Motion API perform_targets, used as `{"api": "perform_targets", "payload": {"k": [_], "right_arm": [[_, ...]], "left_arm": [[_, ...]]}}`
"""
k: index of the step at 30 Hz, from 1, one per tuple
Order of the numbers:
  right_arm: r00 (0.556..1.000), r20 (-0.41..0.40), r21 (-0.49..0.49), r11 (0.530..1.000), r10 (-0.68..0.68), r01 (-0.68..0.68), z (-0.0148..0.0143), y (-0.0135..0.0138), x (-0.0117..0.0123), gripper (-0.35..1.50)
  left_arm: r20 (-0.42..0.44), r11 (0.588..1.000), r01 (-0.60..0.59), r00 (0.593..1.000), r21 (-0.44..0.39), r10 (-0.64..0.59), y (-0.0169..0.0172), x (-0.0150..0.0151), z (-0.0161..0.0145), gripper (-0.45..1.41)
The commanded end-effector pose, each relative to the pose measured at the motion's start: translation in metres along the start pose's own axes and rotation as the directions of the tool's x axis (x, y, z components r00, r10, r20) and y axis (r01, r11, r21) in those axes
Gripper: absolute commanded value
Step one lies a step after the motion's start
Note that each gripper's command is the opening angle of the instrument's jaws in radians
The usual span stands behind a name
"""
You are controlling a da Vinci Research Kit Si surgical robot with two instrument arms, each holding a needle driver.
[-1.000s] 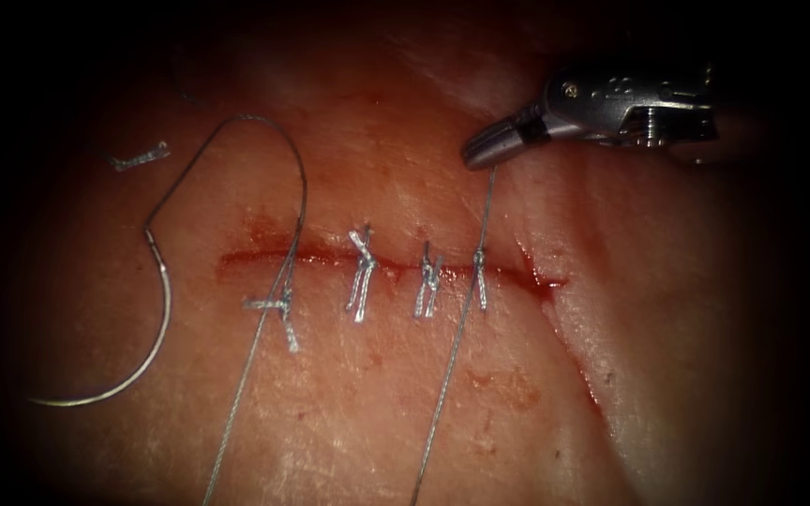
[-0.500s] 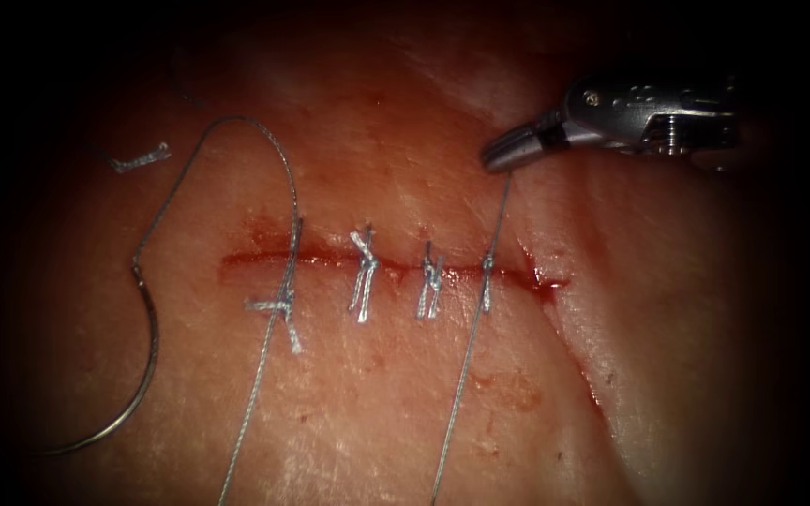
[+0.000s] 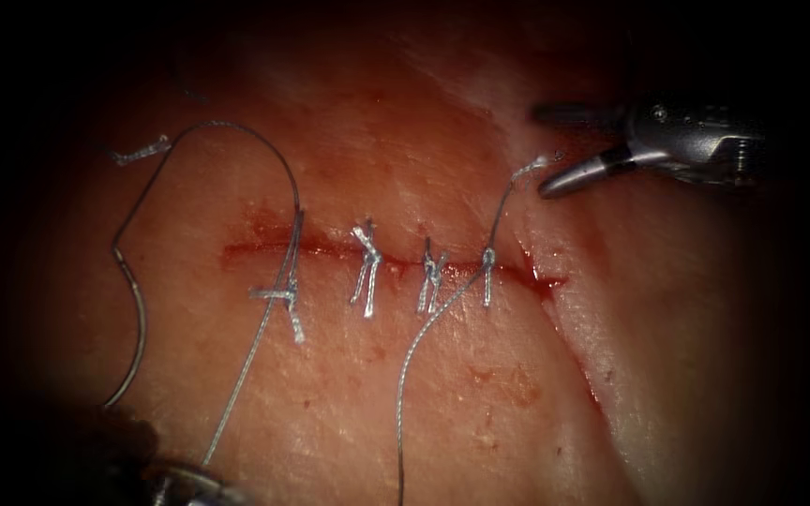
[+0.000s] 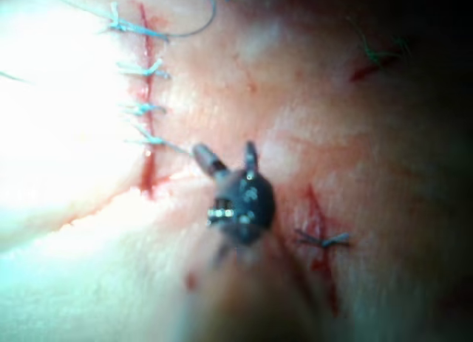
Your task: Wound Closure
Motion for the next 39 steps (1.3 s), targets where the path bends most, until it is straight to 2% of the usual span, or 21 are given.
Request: {"api": "perform_targets", "payload": {"k": [1,3,6,9,14,16,20,21,24,26,27,30,33,39], "right_arm": [[1.0,0.001,-0.043,0.999,0.026,-0.026,-0.001,0.0012,0.0001,1.32],[0.998,0.001,-0.113,0.992,0.06,-0.06,-0.0031,0.0021,0.0005,1.35],[0.995,-0.018,-0.193,0.976,0.097,-0.098,-0.0034,0.0014,0.0011,1.43],[0.99,-0.063,-0.157,0.978,0.126,-0.134,-0.001,-0.0022,0.002,1.38],[0.988,-0.105,-0.067,0.99,0.117,-0.124,0.0025,-0.0063,0.0037,1.18],[0.987,-0.117,-0.063,0.991,0.113,-0.121,0.0046,-0.0081,0.0044,1.15],[0.985,-0.138,-0.077,0.991,0.101,-0.112,0.0079,-0.0096,0.0042,0.96],[0.986,-0.138,-0.088,0.99,0.095,-0.108,0.009,-0.0098,0.0038,0.86],[0.986,-0.138,-0.096,0.99,0.091,-0.105,0.0102,-0.0099,0.0036,0.69],[0.984,-0.153,-0.102,0.989,0.09,-0.107,0.0113,-0.0103,0.004,0.12],[0.983,-0.158,-0.103,0.989,0.091,-0.108,0.0115,-0.0104,0.0041,0.06],[0.981,-0.176,-0.108,0.988,0.087,-0.107,0.0123,-0.0106,0.0042,-0.06],[0.981,-0.176,-0.11,0.988,0.085,-0.106,0.0127,-0.011,0.0042,-0.13],[0.975,-0.208,-0.036,0.995,0.081,-0.09,0.0134,-0.0132,0.0053,-0.18]], "left_arm": [[0.0,1.0,-0.002,1.0,0.006,0.002,-0.0005,-0.0003,0.0003,-0.45],[0.011,1.0,-0.017,1.0,0.025,0.017,-0.0031,0.0008,0.0,-0.45],[0.02,0.998,-0.036,0.999,0.052,0.035,-0.0067,0.0021,-0.0004,-0.45],[0.029,0.994,-0.067,0.997,0.083,0.065,-0.0114,0.0041,-0.0009,-0.45],[0.038,0.991,-0.083,0.996,0.106,0.079,-0.015,0.005,-0.001,-0.45],[0.047,0.99,-0.082,0.996,0.111,0.077,-0.0165,0.005,-0.0009,-0.45],[0.047,0.99,-0.082,0.996,0.116,0.077,-0.0184,0.0052,-0.0011,-0.45],[0.047,0.99,-0.082,0.996,0.118,0.077,-0.0191,0.0054,-0.0012,-0.45],[0.045,0.99,-0.082,0.996,0.114,0.077,-0.0201,0.0057,-0.0009,-0.45],[0.027,0.99,-0.084,0.996,0.114,0.081,-0.0212,0.0054,0.0006,-0.45],[0.023,0.99,-0.084,0.996,0.114,0.082,-0.0215,0.0053,0.001,-0.45],[-0.018,0.989,-0.082,0.996,0.124,0.085,-0.0228,0.0047,0.0026,-0.45],[-0.033,0.988,-0.081,0.996,0.134,0.087,-0.0236,0.0041,0.003,-0.45],[-0.044,0.985,-0.087,0.995,0.149,0.095,-0.0258,0.0019,0.0031,-0.45]]}}
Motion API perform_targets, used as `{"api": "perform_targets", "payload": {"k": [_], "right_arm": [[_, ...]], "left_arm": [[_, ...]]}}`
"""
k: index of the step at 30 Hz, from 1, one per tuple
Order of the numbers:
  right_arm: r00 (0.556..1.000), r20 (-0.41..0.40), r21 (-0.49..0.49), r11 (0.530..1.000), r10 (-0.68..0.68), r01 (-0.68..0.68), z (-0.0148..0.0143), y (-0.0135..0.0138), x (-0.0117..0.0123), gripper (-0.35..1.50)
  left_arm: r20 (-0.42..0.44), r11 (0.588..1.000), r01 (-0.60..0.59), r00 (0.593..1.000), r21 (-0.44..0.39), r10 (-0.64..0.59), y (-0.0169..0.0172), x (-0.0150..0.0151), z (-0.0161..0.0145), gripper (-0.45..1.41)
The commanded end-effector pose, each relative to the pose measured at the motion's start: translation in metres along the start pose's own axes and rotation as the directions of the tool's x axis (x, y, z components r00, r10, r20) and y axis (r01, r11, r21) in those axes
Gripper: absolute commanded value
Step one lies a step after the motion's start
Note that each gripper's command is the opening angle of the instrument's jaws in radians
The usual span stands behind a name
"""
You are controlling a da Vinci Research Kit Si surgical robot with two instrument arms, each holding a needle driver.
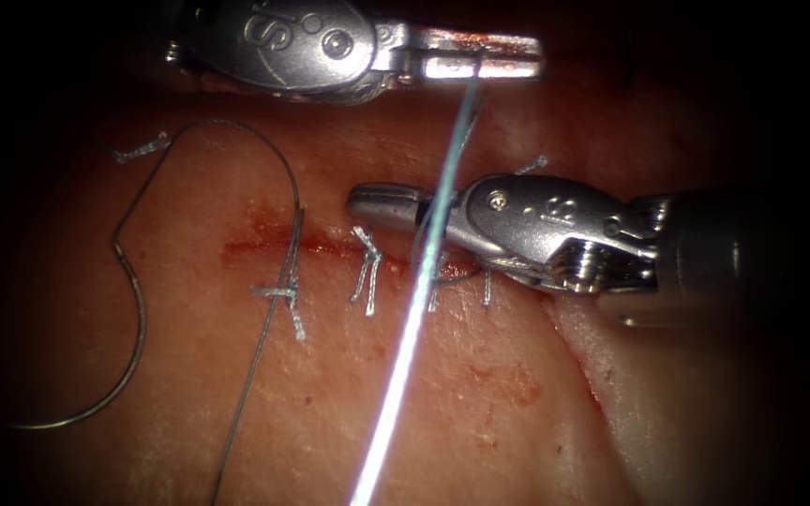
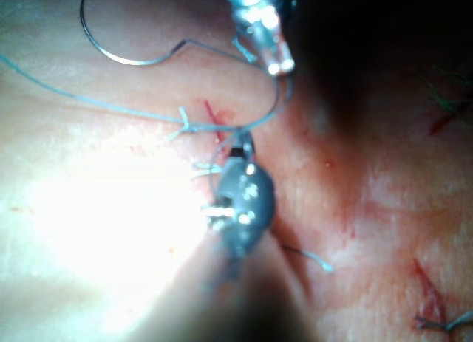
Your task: Wound Closure
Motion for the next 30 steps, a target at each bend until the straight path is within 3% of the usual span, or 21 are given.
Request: {"api": "perform_targets", "payload": {"k": [1,7,13,19,24,30], "right_arm": [[1.0,-0.012,0.026,1.0,0.0,0.0,0.0009,-0.0008,-0.0001,-0.18],[0.997,-0.073,0.107,0.994,0.004,0.004,0.0005,-0.0028,0.0012,-0.15],[0.994,-0.108,0.138,0.99,0.008,0.007,-0.0003,-0.0031,0.0015,-0.04],[0.982,-0.187,0.149,0.989,0.016,0.013,-0.0019,-0.002,0.001,0.11],[0.954,-0.275,0.159,0.984,0.118,-0.076,-0.0042,0.0001,0.0003,0.11],[0.93,-0.319,0.141,0.979,0.185,-0.146,-0.0055,0.0007,0.0,0.12]], "left_arm": [[-0.006,1.0,-0.005,1.0,0.004,0.005,-0.0004,-0.001,0.0006,-0.45],[-0.012,0.999,-0.033,0.999,0.01,0.033,-0.0012,-0.0053,0.0003,-0.45],[-0.013,1.0,-0.009,1.0,0.005,0.009,-0.0004,-0.0095,-0.0004,-0.45],[-0.013,1.0,0.002,1.0,0.007,-0.002,0.0006,-0.012,-0.0005,-0.45],[-0.022,1.0,0.012,1.0,-0.007,-0.012,0.0015,-0.014,-0.0003,-0.45],[-0.025,1.0,0.014,1.0,-0.016,-0.014,0.0024,-0.0154,-0.0002,-0.45]]}}
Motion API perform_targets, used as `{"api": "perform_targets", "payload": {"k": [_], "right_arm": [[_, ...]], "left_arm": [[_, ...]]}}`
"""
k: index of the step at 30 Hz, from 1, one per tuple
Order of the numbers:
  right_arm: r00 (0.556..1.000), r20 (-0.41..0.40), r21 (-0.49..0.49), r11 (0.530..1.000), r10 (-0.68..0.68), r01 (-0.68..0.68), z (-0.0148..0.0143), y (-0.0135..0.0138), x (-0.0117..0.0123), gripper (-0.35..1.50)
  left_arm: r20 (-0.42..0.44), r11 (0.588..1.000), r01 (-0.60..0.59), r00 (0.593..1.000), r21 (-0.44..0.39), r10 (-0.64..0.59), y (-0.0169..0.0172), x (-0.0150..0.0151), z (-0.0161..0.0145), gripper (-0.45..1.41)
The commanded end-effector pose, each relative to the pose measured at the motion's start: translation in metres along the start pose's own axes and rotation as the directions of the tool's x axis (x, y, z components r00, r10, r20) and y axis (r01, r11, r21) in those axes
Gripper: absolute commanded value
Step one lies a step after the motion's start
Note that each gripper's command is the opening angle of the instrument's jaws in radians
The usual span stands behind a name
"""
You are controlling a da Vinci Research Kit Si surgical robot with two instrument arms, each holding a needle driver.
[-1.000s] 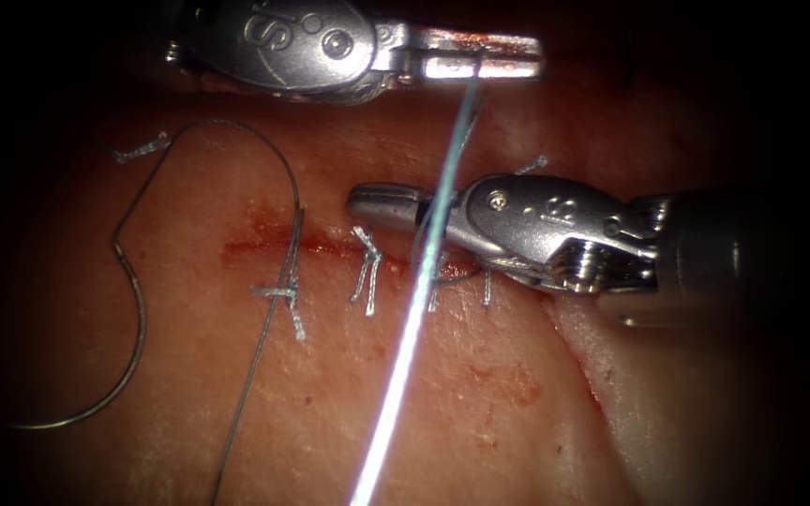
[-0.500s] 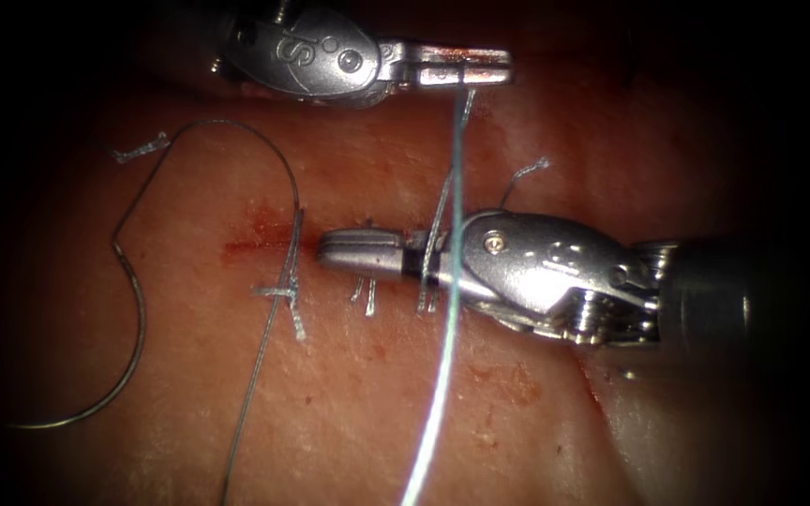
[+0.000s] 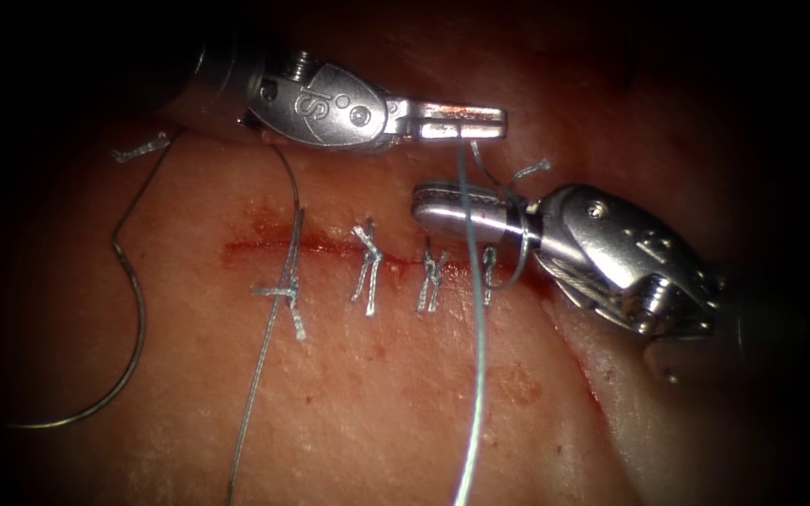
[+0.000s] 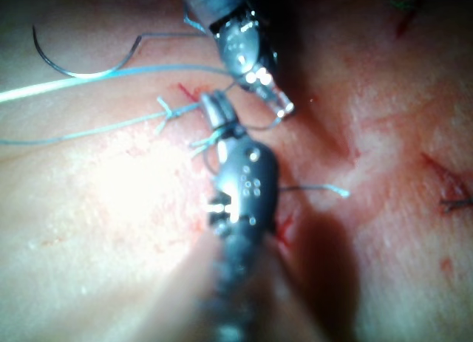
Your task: Wound Closure
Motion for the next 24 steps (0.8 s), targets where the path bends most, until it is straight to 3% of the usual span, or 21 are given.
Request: {"api": "perform_targets", "payload": {"k": [1,8,14,24], "right_arm": [[1.0,-0.005,-0.006,1.0,0.004,-0.004,0.0004,-0.0001,-0.0006,0.12],[0.997,-0.037,-0.08,0.995,0.061,-0.064,-0.0019,0.0009,-0.0006,0.31],[0.985,-0.079,-0.176,0.971,0.15,-0.162,-0.0032,0.0022,-0.0024,0.43],[0.96,-0.137,-0.303,0.912,0.243,-0.275,-0.0039,0.0032,-0.0054,0.38]], "left_arm": [[-0.001,1.0,-0.003,1.0,-0.002,0.003,0.0001,-0.0008,0.0005,-0.45],[-0.003,1.0,-0.005,1.0,-0.011,0.005,0.001,-0.0013,-0.0003,-0.45],[0.001,1.0,0.007,1.0,-0.016,-0.007,0.0027,-0.0026,-0.0001,-0.45],[0.003,0.999,0.018,1.0,-0.049,-0.018,0.0054,-0.0038,0.0012,-0.45]]}}
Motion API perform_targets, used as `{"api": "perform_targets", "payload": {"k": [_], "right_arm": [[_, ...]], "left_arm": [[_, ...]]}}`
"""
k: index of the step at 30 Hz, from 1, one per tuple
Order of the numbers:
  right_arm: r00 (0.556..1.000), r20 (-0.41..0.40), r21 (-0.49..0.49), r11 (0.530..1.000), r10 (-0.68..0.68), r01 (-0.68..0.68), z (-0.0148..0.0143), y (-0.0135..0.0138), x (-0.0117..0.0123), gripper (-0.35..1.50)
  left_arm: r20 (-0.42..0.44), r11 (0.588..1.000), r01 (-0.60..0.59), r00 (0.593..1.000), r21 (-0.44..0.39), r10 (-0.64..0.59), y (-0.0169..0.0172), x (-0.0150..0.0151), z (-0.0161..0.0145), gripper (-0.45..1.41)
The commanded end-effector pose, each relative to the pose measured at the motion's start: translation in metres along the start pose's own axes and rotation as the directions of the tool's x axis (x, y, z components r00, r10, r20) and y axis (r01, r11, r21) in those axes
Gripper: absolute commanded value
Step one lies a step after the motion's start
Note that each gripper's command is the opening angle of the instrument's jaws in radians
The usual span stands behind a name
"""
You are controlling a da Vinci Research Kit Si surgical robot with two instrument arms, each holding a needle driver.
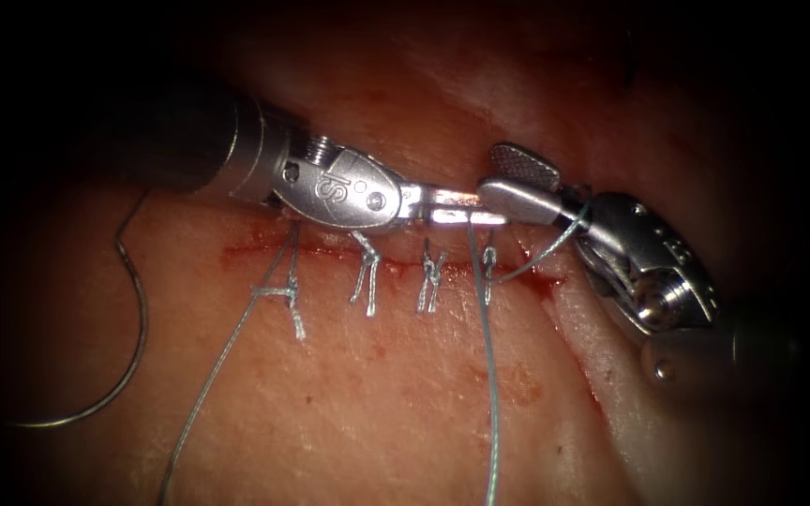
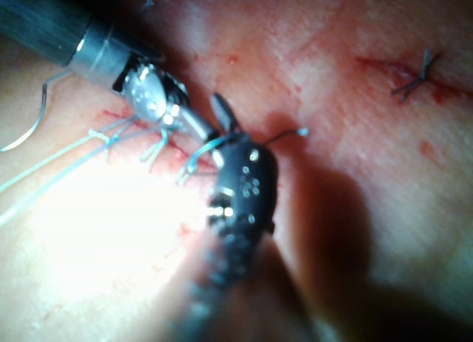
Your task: Wound Closure
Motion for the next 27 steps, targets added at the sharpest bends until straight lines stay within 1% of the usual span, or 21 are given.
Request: {"api": "perform_targets", "payload": {"k": [1,3,7,8,11,13,15,17,22,27], "right_arm": [[1.0,0.01,-0.024,0.999,0.027,-0.027,0.0003,0.0005,-0.0013,0.38],[0.999,0.017,-0.05,0.998,0.044,-0.043,0.0,0.0011,-0.0019,0.38],[0.996,0.026,-0.143,0.986,0.086,-0.081,-0.0009,0.0026,-0.0031,0.39],[0.995,0.031,-0.179,0.98,0.094,-0.087,-0.0013,0.0032,-0.0033,0.46],[0.991,0.017,-0.239,0.963,0.131,-0.123,-0.0023,0.0044,-0.0034,0.56],[0.989,0.004,-0.258,0.956,0.149,-0.143,-0.0027,0.0048,-0.0034,0.58],[0.984,0.002,-0.299,0.939,0.176,-0.167,-0.0033,0.0055,-0.0035,0.63],[0.983,0.003,-0.313,0.934,0.184,-0.174,-0.0036,0.0058,-0.0037,0.63],[0.967,-0.026,-0.322,0.913,0.255,-0.25,-0.0035,0.0064,-0.0042,0.64],[0.965,-0.018,-0.332,0.909,0.261,-0.252,-0.0031,0.0064,-0.0045,0.64]], "left_arm": [[-0.002,1.0,-0.002,1.0,-0.001,0.002,0.0,-0.0006,0.0005,-0.45],[0.0,1.0,-0.002,1.0,-0.005,0.002,0.0001,-0.0006,0.0006,-0.45],[0.012,1.0,-0.005,1.0,-0.016,0.006,0.0005,-0.0008,0.0005,-0.45],[0.015,1.0,-0.001,1.0,-0.019,0.001,0.0006,-0.0009,0.0005,-0.45],[0.017,1.0,-0.001,1.0,-0.028,0.001,0.0009,-0.0009,0.0006,-0.45],[0.019,1.0,-0.001,1.0,-0.031,0.002,0.001,-0.0008,0.0007,-0.45],[0.024,0.999,-0.002,1.0,-0.036,0.003,0.0014,-0.0009,0.0007,-0.45],[0.028,0.999,-0.003,1.0,-0.041,0.004,0.0017,-0.0009,0.0008,-0.45],[0.042,0.999,-0.002,0.999,-0.051,0.004,0.0024,-0.0011,0.0011,-0.45],[0.051,0.998,0.004,0.999,-0.055,-0.001,0.0027,-0.0011,0.0013,-0.45]]}}
